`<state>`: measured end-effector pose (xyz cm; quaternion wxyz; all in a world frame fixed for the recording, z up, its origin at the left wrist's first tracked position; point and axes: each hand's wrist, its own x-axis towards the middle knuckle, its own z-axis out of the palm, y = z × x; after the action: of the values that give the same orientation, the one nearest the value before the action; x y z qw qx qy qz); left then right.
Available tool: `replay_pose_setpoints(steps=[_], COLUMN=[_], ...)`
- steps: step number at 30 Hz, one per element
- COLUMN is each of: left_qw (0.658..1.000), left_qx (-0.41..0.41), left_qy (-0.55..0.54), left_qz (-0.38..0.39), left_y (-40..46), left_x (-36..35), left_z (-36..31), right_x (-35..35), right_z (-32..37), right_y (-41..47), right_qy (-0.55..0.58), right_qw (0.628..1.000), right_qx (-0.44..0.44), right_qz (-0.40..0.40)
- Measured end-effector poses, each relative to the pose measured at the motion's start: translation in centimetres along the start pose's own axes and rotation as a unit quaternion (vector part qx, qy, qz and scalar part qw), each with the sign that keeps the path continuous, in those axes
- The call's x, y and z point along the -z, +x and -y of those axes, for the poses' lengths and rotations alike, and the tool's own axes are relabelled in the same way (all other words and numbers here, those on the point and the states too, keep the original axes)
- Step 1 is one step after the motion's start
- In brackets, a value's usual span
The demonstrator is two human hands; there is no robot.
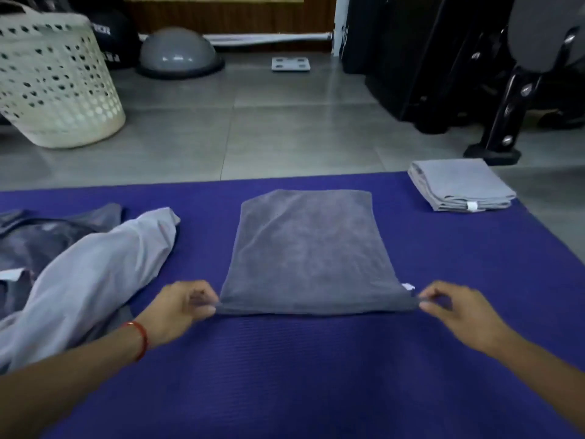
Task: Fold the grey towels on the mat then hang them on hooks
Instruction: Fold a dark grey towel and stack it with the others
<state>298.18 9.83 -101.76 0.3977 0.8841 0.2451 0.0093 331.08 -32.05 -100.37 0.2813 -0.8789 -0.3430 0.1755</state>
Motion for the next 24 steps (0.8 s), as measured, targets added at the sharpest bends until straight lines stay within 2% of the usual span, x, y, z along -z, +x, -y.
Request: replay_pose_setpoints(steps=[2, 5, 8, 16, 19, 21, 22, 24], left_qw=[0.995, 0.993, 0.984, 0.956, 0.955, 0.969, 0.979, 0.996], left_qx=[0.003, -0.033, -0.109, -0.213, -0.193, -0.132, -0.093, -0.03], left_qy=[0.075, 0.109, 0.133, 0.182, 0.182, 0.16, 0.139, 0.081], left_qz=[0.059, 0.042, 0.049, 0.093, 0.129, 0.132, 0.118, 0.038], left_y=[-1.6, -3.0, -5.3, -14.2, -15.8, -14.7, -13.4, -9.6], left_x=[-2.8, -5.0, -5.9, -8.2, -9.1, -8.2, -7.6, -6.3], left_z=[2.3, 3.6, 4.1, 4.4, 4.3, 3.5, 2.7, 1.4], right_x=[-1.7, -2.7, -3.2, -4.1, -3.8, -2.9, -2.3, -1.3], right_z=[-1.6, -2.2, -1.9, -4.0, -3.6, -1.3, -0.1, 1.5], right_y=[-1.6, -3.0, -4.7, -10.6, -10.7, -8.8, -7.2, -3.5], right_qy=[-0.074, -0.148, -0.227, -0.208, -0.211, -0.216, -0.203, -0.18], right_qw=[0.995, 0.981, 0.953, 0.923, 0.906, 0.886, 0.889, 0.923], right_qx=[0.023, 0.055, 0.096, 0.057, 0.04, 0.03, 0.016, -0.011], right_qz=[0.071, 0.116, 0.176, 0.319, 0.364, 0.409, 0.411, 0.339])
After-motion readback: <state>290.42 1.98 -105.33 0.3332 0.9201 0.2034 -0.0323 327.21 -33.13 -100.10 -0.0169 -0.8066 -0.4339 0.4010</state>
